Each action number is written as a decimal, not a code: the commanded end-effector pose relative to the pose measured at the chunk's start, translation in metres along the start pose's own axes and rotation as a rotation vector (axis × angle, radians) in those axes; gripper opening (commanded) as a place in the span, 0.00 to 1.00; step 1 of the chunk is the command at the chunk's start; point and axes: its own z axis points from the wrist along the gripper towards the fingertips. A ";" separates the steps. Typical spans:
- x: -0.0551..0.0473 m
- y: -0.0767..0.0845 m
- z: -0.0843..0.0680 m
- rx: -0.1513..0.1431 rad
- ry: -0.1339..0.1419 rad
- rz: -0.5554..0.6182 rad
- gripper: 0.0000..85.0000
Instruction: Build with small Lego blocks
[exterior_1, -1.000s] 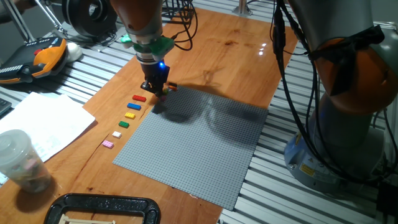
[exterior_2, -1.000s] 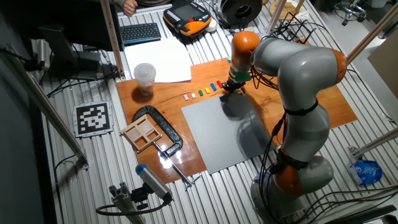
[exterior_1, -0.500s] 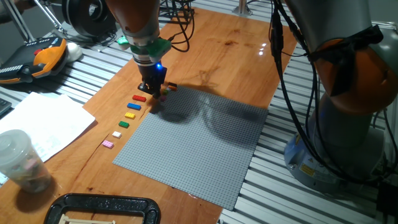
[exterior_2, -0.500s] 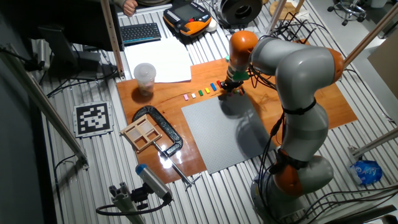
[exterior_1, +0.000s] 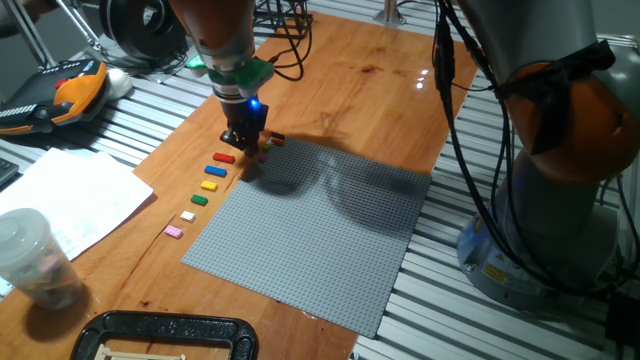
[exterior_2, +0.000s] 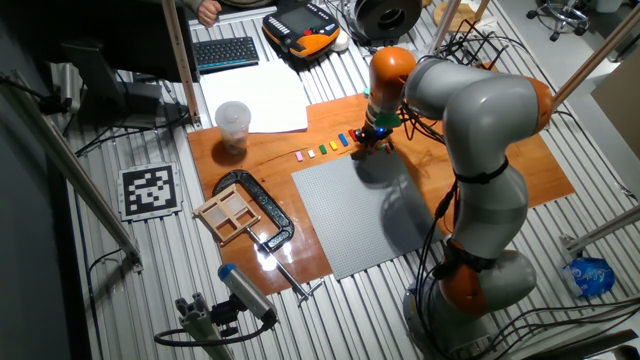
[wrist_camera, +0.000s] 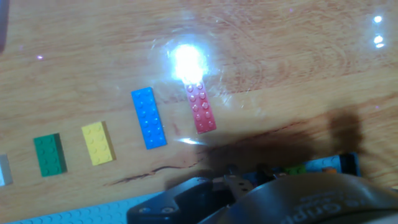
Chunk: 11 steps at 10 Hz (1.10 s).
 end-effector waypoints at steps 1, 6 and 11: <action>0.000 0.000 0.000 0.010 0.007 -0.012 0.20; 0.000 0.000 0.000 0.012 -0.001 -0.058 0.20; 0.000 0.000 0.000 0.019 -0.035 -0.114 0.20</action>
